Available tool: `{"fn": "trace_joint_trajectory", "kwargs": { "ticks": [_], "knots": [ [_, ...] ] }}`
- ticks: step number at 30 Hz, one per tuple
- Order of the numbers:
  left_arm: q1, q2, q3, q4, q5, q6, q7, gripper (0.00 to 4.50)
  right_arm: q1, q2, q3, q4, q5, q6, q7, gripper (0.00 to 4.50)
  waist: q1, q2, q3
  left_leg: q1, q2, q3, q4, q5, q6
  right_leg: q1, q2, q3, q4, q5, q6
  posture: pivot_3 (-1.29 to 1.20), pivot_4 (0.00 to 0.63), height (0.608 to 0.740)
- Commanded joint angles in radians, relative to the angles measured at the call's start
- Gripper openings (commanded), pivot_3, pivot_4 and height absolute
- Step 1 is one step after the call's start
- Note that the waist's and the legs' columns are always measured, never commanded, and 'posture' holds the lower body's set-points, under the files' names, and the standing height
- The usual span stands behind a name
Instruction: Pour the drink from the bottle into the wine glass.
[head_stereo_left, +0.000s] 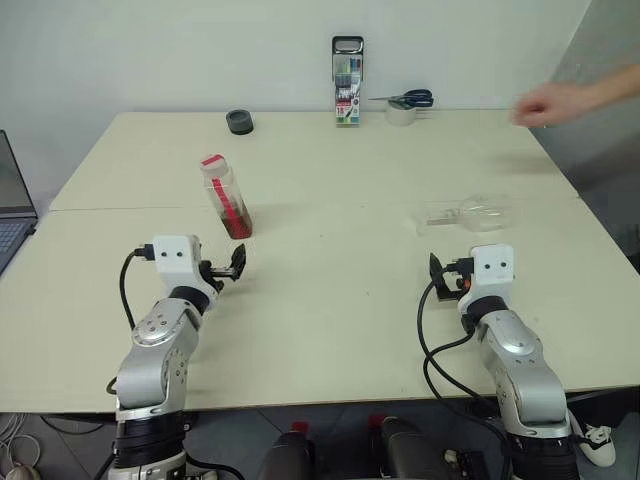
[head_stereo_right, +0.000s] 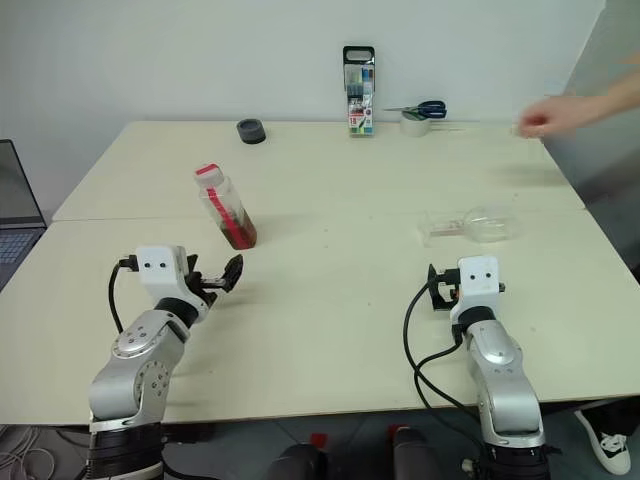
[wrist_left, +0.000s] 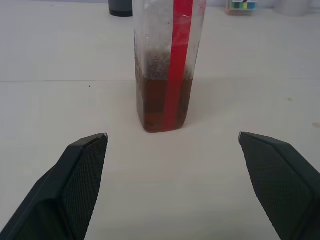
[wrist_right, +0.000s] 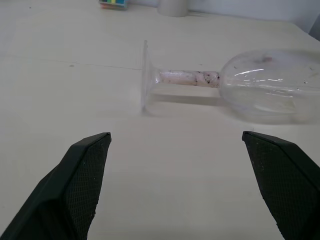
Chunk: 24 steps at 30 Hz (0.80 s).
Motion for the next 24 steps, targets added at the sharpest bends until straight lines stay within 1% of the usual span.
{"fn": "trace_joint_trajectory", "kwargs": {
  "ticks": [1,7,14,19,22,24],
  "knots": [
    [-0.012,0.005,-0.001,-0.019,0.002,-0.022,-0.006,4.48,0.004,-0.004,-0.012,-0.048,0.003,-0.019,0.002,4.5,0.0,0.0,0.0,0.0,0.0,0.0,0.0,0.0,0.0,0.0,0.0,0.0,0.0,0.0,0.0,0.0,0.15,0.74],
    [-0.019,0.001,-0.005,-0.014,0.002,-0.021,0.002,4.48,0.011,-0.007,-0.008,-0.057,0.004,-0.018,0.012,4.5,0.0,0.0,0.0,0.0,0.0,0.0,0.0,0.0,0.0,0.0,0.0,0.0,0.0,0.0,0.0,0.0,0.15,0.74],
    [-0.025,-0.011,-0.003,-0.014,-0.001,-0.022,0.01,4.48,-0.043,-0.069,-0.041,-0.041,0.049,-0.024,0.093,4.5,0.0,0.0,0.0,0.0,0.0,0.0,0.0,0.0,0.0,0.0,0.0,0.0,0.0,0.0,0.0,0.0,0.15,0.74],
    [-0.031,-0.01,-0.001,-0.009,0.004,-0.025,0.012,4.48,-0.111,-0.132,-0.044,-0.066,0.168,0.011,0.238,4.5,0.0,0.0,0.0,0.0,0.0,0.0,0.0,0.0,0.0,0.0,0.0,0.0,0.0,0.0,0.0,0.0,0.15,0.74],
    [-0.038,-0.006,-0.001,-0.001,0.007,-0.029,0.01,4.48,-0.184,-0.195,-0.046,-0.087,0.281,0.048,0.369,4.5,0.0,0.0,0.0,0.0,0.0,0.0,0.0,0.0,0.0,0.0,0.0,0.0,0.0,0.0,0.0,0.0,0.15,0.74],
    [-0.049,-0.003,-0.001,0.005,0.009,-0.029,0.01,4.48,-0.24,-0.233,-0.055,-0.097,0.388,0.102,0.457,4.5,0.0,0.0,0.0,0.0,0.0,0.0,0.0,0.0,0.0,0.0,0.0,0.0,0.0,0.0,0.0,0.0,0.15,0.74]
  ]
}}
